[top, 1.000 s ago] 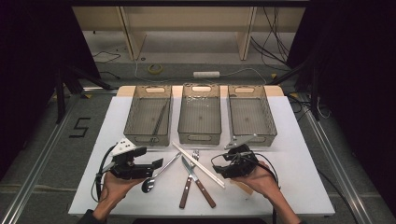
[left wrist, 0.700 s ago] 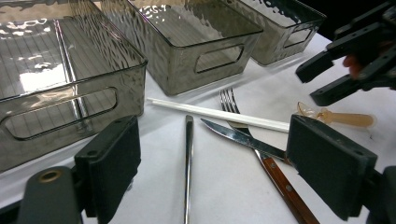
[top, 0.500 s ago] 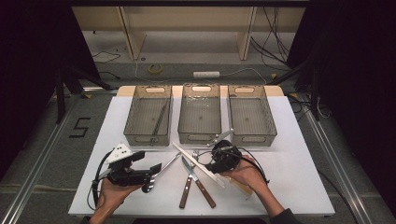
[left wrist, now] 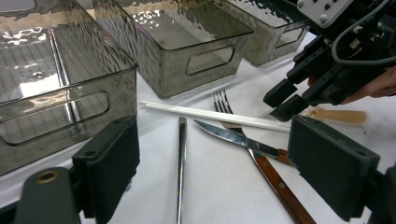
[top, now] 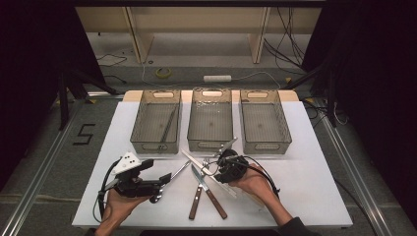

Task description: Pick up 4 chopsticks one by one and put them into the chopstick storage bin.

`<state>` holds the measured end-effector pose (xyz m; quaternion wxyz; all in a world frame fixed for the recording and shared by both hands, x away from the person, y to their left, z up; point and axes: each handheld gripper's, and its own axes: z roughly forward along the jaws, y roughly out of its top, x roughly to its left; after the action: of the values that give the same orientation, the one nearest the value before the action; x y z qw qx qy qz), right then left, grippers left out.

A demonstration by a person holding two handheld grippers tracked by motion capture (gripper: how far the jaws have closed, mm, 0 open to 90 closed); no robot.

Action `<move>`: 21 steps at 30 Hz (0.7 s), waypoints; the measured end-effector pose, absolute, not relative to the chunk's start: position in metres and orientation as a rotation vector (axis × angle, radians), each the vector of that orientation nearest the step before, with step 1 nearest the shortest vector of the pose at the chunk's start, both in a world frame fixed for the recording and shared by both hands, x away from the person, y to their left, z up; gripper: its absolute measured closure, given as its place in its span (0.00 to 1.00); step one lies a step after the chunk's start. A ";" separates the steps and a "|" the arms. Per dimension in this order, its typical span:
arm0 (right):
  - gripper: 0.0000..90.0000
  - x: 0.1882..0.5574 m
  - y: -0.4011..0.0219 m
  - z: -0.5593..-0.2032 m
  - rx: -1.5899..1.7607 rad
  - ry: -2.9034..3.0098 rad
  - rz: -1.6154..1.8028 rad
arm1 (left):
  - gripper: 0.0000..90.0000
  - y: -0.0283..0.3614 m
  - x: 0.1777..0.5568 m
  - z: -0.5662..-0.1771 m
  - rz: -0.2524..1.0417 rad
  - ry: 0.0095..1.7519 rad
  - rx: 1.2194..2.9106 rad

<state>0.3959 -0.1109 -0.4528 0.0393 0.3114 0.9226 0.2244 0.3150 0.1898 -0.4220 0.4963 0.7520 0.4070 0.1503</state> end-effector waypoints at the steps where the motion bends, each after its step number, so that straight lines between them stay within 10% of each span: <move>1: 0.76 0.396 -0.110 -0.453 0.953 2.830 0.682 | 0.18 0.190 0.315 -0.422 0.364 0.986 1.821; 21: 0.84 0.398 -0.109 -0.460 0.947 2.858 0.623 | 0.18 0.188 0.314 -0.422 0.369 0.981 1.826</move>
<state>0.3979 -0.1089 -0.4604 0.0336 0.3078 0.9290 0.2026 0.3142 0.1884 -0.4219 0.4953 0.7534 0.4048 0.1524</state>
